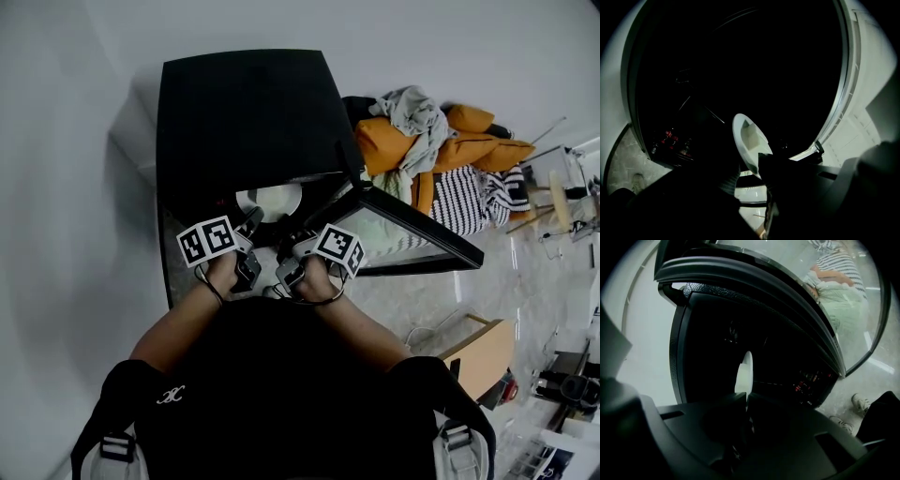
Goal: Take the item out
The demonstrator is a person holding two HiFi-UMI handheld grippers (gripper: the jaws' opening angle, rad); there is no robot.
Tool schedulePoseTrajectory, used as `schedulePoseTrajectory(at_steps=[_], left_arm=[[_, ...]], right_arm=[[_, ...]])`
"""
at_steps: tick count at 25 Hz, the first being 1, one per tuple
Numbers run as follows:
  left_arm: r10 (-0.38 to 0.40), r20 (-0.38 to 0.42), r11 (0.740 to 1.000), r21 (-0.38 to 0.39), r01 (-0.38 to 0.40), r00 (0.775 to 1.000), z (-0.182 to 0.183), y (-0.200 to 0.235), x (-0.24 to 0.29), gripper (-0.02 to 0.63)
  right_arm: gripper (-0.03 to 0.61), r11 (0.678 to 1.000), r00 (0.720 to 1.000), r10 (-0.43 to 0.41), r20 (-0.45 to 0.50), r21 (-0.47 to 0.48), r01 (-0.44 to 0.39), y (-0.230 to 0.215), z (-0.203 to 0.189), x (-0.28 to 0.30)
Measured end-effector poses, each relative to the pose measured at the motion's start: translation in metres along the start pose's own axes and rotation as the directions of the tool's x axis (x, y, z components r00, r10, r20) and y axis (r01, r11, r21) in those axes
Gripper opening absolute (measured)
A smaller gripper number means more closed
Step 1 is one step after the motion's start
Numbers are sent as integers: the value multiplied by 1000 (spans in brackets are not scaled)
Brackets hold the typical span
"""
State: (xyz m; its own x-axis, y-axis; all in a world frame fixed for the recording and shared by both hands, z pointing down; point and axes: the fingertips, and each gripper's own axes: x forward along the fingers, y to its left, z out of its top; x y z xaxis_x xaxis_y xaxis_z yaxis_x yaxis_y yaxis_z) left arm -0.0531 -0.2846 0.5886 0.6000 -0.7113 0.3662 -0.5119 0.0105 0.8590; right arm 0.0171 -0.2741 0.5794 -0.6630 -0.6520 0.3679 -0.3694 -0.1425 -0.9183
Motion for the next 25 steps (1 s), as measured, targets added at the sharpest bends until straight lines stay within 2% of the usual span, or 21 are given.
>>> schedulePoseTrajectory(at_steps=[7,10,13,17,25], left_arm=[[1,-42,1000,18,0,999,-5,-7,1,114],[-2,-41,1000,-1,2,999,-6,-7,0,109],[-19,-24,997,-77,17,1000,-6,-7,-2,94],[-38,10,976,-214,39,999,-6,-1,-3,51],[-71,67,954,-286,87,995,-2,-4,-9,21]], right_arm=[[28,1000,1000,2,-2,7,-2,0,1,0],[28,1000,1000,2,-8,-1,-2,1,1,0],[29,1000,1000,6,-16,-26,-6,2,0,0],[34,1000,999,-2,-39,-29,1,-4,-4,3],[43,999,998,21,-51,-41,-23,-3,-8,3]])
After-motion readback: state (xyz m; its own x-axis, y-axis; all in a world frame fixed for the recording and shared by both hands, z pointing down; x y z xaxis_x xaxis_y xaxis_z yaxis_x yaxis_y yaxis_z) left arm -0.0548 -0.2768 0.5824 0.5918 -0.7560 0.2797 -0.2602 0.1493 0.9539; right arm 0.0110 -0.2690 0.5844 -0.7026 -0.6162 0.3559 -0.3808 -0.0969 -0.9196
